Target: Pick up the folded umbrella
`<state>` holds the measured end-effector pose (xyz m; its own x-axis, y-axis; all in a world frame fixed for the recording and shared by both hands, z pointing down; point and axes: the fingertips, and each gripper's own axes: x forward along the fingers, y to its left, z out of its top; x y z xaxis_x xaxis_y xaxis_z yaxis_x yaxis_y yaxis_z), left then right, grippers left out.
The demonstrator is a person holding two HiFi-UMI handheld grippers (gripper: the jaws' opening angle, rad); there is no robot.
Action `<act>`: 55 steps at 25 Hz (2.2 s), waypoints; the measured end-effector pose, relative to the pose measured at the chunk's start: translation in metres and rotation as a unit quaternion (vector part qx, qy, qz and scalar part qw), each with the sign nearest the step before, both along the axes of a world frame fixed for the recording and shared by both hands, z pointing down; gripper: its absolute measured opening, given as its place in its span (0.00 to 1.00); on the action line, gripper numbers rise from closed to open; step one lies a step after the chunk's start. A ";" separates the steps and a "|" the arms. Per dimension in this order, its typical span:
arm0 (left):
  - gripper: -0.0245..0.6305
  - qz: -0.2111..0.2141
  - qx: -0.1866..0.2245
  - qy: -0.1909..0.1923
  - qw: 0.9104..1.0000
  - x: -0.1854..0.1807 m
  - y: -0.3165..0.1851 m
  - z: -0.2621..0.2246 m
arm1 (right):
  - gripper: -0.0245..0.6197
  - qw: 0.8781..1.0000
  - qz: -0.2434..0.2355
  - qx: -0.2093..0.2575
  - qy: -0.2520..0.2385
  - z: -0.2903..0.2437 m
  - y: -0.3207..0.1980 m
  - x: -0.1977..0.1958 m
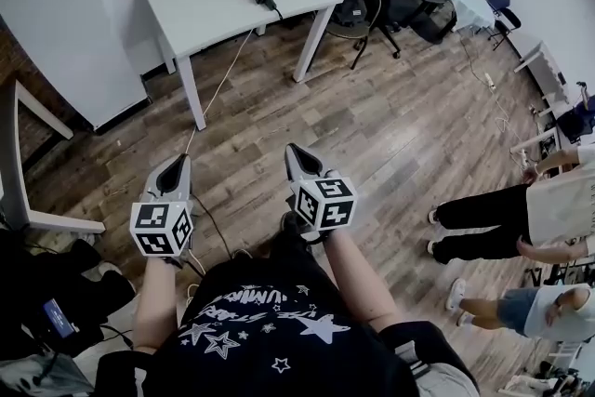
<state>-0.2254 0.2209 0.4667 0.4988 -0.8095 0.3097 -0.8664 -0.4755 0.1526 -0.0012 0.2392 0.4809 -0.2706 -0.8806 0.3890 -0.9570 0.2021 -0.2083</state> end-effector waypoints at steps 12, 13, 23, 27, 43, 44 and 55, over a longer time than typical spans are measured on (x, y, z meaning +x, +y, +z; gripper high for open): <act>0.04 -0.010 -0.030 0.014 0.999 0.001 -0.005 0.015 | 0.06 1.000 0.009 -0.003 -0.011 0.015 -0.017 0.019; 0.04 -0.012 -0.031 0.013 0.999 0.003 -0.010 0.016 | 0.06 1.000 0.006 -0.005 -0.012 0.017 -0.022 0.020; 0.04 -0.046 -0.030 -0.003 0.998 0.026 -0.100 0.021 | 0.06 0.999 -0.029 -0.008 -0.032 0.029 -0.137 0.043; 0.04 -0.061 -0.034 0.001 0.998 0.047 -0.152 0.016 | 0.06 0.998 -0.045 -0.011 -0.037 0.025 -0.198 0.059; 0.04 -0.090 -0.029 -0.002 0.996 0.147 -0.306 -0.002 | 0.06 0.995 -0.085 -0.031 -0.053 0.026 -0.356 0.154; 0.04 -0.093 -0.028 -0.003 0.995 0.149 -0.312 -0.003 | 0.06 0.994 -0.087 -0.032 -0.052 0.027 -0.363 0.157; 0.04 -0.104 -0.045 0.009 0.993 0.145 -0.371 0.014 | 0.06 0.994 -0.088 -0.041 -0.054 0.036 -0.425 0.156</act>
<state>-0.0804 -0.1502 0.4806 0.3299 -0.8649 0.3783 -0.9411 -0.2699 0.2037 0.1548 -0.1853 0.5167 -0.4617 -0.7828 0.4172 -0.8794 0.3424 -0.3307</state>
